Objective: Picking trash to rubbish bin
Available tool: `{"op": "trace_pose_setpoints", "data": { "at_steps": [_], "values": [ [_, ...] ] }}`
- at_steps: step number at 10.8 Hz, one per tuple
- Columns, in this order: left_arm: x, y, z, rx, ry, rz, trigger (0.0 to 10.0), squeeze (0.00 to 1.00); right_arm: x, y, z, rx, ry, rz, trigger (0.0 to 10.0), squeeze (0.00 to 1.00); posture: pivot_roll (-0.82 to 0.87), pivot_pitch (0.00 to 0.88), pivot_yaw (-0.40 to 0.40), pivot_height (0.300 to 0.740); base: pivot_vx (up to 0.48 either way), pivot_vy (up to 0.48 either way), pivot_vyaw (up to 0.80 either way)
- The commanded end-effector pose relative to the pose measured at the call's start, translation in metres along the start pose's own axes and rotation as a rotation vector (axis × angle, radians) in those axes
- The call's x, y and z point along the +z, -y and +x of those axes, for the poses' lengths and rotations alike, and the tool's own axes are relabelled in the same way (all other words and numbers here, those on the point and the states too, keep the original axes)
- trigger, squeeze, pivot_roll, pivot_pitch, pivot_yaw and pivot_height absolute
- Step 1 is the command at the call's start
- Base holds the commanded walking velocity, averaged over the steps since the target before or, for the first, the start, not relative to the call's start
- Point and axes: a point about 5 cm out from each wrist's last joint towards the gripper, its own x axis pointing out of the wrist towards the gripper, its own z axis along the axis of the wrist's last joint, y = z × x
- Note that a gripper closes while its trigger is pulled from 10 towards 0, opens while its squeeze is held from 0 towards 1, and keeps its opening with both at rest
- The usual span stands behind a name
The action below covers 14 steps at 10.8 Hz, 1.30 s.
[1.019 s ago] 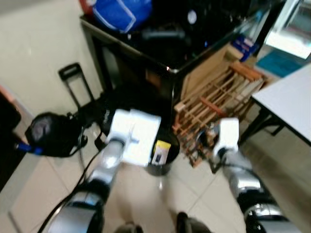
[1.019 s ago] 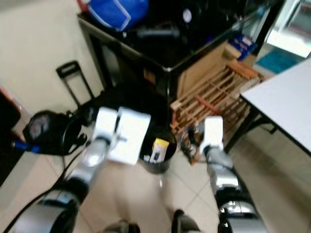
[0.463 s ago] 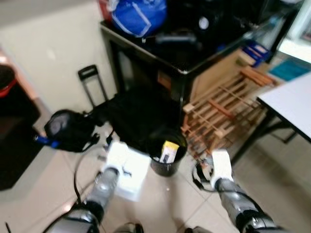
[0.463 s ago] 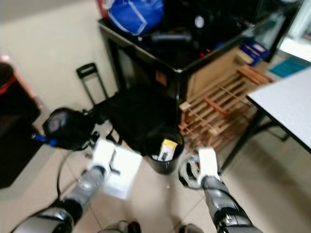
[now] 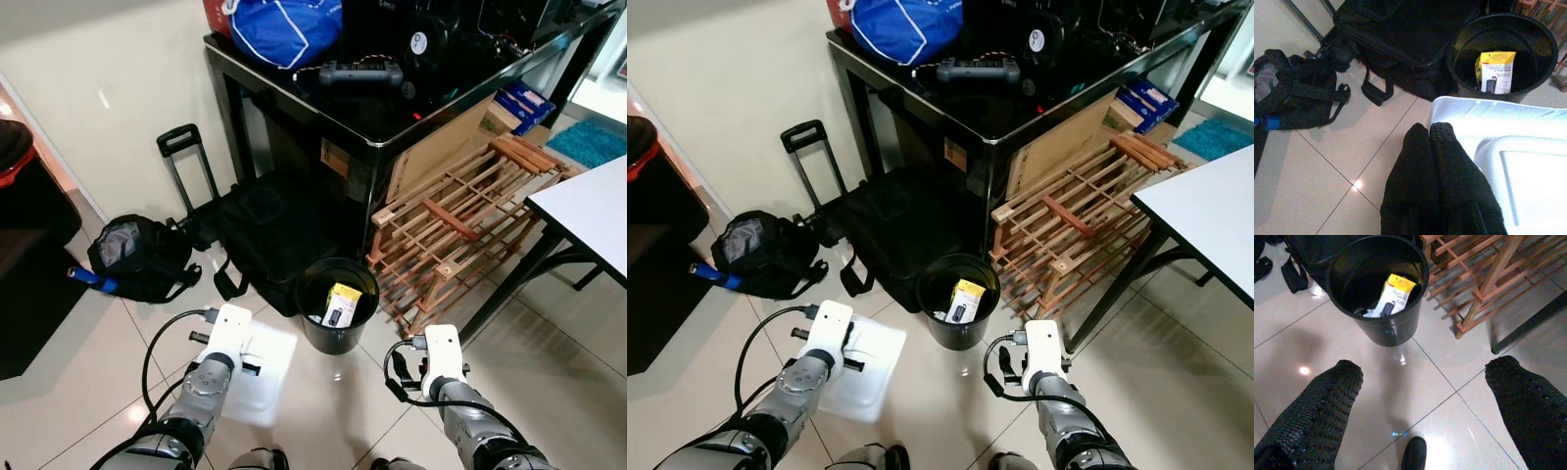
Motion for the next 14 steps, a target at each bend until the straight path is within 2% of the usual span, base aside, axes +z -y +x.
{"op": "trace_pose_setpoints", "data": {
  "at_steps": [1,4,8,14],
  "values": [
    [-0.011,-0.001,-0.003,-0.006,-0.045,-0.005,10.0,0.0,-0.005,-0.002,-0.001,0.013,-0.011,0.004,10.0,0.0,-0.03,0.1,0.058,0.74,0.0,0.0,0.0],
    [-0.018,0.001,-0.005,-0.006,-0.091,-0.02,10.0,0.0,-0.014,-0.004,-0.003,0.018,-0.056,-0.001,10.0,0.0,-0.02,0.109,0.052,0.74,0.0,0.0,0.0],
    [-0.036,-0.001,-0.011,0.007,-0.158,-0.032,10.0,0.0,-0.03,0.003,-0.008,-0.008,-0.121,0.005,10.0,0.0,-0.02,0.121,0.046,0.74,0.0,0.0,0.0],
    [-0.035,-0.005,-0.01,0.041,-0.171,-0.064,10.0,0.0,-0.033,0.002,-0.009,-0.006,-0.139,0.01,10.0,0.0,-0.02,0.14,0.041,0.74,0.042,0.0,0.0]
  ]
}}
